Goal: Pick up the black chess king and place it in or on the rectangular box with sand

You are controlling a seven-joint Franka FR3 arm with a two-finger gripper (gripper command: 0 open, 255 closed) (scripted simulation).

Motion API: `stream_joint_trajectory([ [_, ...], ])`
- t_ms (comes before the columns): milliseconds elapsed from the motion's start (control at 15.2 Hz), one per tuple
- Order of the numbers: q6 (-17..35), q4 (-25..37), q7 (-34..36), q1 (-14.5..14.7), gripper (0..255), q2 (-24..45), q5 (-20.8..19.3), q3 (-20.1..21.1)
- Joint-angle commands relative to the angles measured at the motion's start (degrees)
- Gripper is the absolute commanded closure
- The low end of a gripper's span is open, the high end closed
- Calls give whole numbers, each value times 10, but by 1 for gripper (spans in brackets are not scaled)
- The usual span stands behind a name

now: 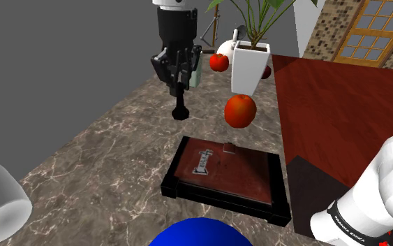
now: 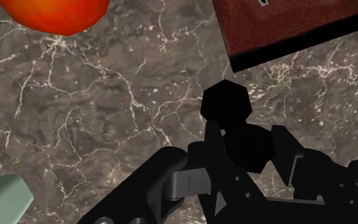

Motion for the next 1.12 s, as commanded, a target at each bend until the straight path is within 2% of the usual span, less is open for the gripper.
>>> stream_joint_trajectory([
  [0, -18, 24, 2, 1, 255, 6, -2, 1],
  [264, -49, 62, 4, 2, 255, 15, -6, 2],
  [660, -61, -36, 14, 12, 255, -106, 42, 5],
  [1056, -94, -102, 33, 34, 255, -212, 84, 7],
])
